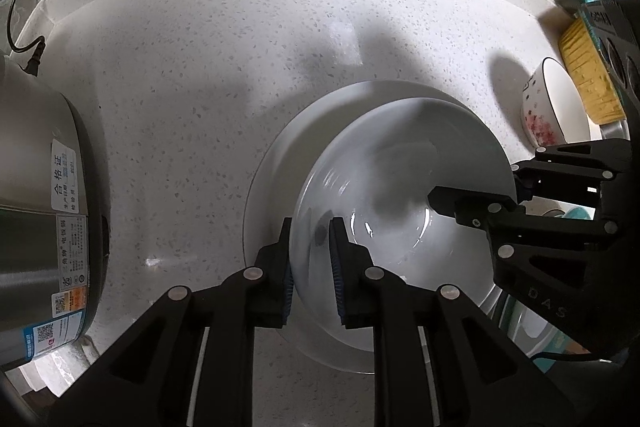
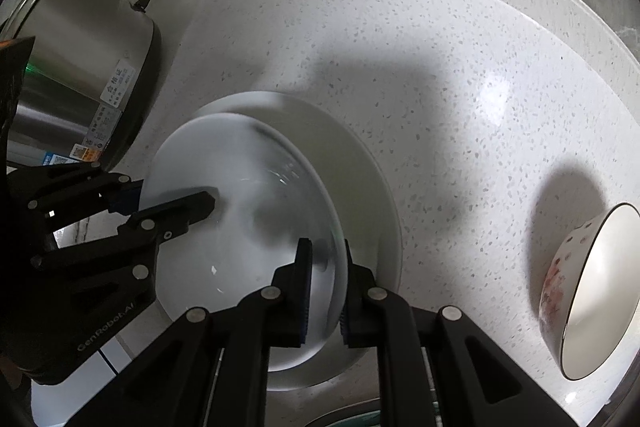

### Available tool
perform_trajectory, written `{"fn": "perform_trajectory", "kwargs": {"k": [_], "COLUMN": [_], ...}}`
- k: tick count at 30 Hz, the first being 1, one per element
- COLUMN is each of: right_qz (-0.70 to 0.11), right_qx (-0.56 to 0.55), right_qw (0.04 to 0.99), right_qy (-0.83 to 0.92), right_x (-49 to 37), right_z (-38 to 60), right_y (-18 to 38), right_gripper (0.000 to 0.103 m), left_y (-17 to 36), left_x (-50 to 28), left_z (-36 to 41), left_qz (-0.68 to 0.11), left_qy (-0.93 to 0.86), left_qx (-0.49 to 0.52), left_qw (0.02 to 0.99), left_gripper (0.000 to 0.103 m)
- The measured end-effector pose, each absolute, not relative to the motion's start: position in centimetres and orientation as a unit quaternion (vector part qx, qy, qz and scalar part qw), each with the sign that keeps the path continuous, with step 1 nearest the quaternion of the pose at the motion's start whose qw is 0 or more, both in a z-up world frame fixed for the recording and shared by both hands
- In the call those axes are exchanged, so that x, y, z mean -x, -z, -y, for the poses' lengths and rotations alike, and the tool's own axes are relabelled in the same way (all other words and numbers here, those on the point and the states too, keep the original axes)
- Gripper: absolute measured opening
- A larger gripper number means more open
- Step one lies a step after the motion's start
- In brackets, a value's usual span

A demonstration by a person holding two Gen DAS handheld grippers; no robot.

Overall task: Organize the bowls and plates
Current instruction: 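Open both tools to release the bowl and lift them away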

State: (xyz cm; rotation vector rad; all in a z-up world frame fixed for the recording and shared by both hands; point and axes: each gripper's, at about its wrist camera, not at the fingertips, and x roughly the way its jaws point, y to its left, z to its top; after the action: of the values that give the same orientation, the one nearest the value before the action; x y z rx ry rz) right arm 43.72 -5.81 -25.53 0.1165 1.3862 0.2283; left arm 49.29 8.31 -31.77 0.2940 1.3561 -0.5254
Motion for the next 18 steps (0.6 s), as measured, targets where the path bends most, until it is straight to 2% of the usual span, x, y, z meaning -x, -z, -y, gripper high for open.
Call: {"fn": "perform_trajectory", "kwargs": {"k": [4,6,7,13,16,18], "right_qz": [-0.635,-0.635,-0.635,-0.630,-0.630,-0.626], "right_qx": [-0.052,-0.052,-0.053,-0.065,-0.072,-0.071], "right_qw": [0.763,0.764,0.764,0.766,0.765,0.768], "right_qy": [-0.104,-0.105,-0.105,-0.107,-0.111,-0.112], "right_x": [-43.8,-43.8,-43.7,-43.7,-43.3,-43.0], "right_z": [5.5,5.5,5.6,6.2,6.4,6.3], "right_y": [25.7,25.7,25.7,25.6,25.4,24.9], "right_gripper": [0.013,0.015,0.015,0.018,0.024,0.032], "left_y": [30.8,30.4,30.1,29.4,28.9,28.3], "left_x": [-49.2,-49.0,-48.9,-48.5,-48.4,-48.2], "left_z": [-8.8,-8.8,-8.8,-8.8,-9.2,-9.6], "left_qz": [-0.611,-0.605,-0.606,-0.602,-0.599,-0.597], "left_qy": [0.245,0.249,0.258,0.259,0.257,0.253], "left_qx": [-0.125,-0.120,-0.112,-0.106,-0.101,-0.097], "left_qw": [0.742,0.746,0.744,0.747,0.751,0.755], "left_gripper": [0.026,0.042,0.047,0.052,0.053,0.059]}}
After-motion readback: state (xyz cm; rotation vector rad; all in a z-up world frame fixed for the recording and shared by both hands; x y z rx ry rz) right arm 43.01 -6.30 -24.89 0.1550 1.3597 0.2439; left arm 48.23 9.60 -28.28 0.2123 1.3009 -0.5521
